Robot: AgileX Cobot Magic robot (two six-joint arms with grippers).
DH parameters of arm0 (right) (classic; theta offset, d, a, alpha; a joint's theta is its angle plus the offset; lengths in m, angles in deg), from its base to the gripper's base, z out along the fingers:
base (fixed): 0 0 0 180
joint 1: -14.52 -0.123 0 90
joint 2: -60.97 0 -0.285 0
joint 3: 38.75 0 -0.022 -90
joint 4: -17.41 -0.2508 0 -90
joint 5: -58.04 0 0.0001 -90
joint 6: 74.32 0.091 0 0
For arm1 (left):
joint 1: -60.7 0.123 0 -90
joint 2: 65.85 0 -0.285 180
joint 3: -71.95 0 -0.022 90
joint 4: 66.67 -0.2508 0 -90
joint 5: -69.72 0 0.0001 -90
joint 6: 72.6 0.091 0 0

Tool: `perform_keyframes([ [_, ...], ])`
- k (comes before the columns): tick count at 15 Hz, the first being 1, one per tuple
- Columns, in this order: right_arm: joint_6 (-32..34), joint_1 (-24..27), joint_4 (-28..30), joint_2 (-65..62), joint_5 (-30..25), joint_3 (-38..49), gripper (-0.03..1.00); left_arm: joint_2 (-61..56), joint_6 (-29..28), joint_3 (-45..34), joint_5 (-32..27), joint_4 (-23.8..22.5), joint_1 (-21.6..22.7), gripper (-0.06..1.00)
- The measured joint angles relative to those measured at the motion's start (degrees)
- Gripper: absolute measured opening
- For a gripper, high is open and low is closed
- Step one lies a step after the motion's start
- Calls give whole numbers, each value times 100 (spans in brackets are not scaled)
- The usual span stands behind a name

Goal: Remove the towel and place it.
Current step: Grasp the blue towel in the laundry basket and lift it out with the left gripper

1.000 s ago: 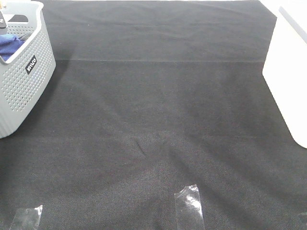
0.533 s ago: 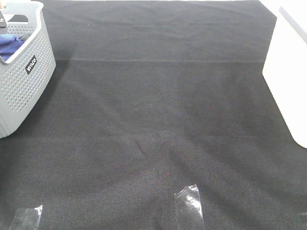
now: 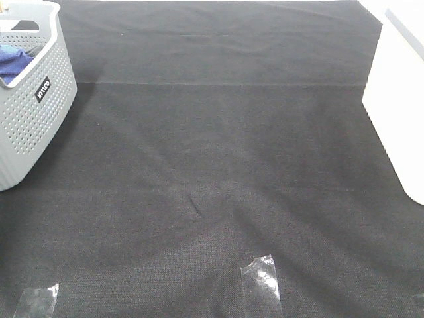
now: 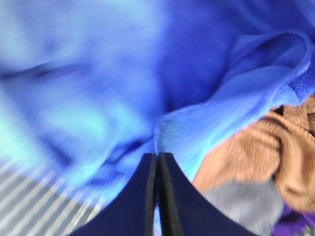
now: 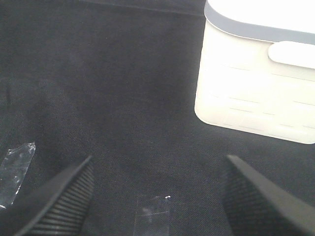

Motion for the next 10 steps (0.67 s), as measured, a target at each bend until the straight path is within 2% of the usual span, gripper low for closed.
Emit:
perform_keyframes([
  [5, 0, 0, 0, 0, 0, 0, 69, -991, -911, 17, -11, 63, 0, 0],
  [7, 0, 0, 0, 0, 0, 0, 69, -1467, -1295, 17, -17, 378, 0, 0],
  [10, 0, 0, 0, 0, 0, 0, 69, -2172, -1404, 17, -29, 1037, 0, 0],
])
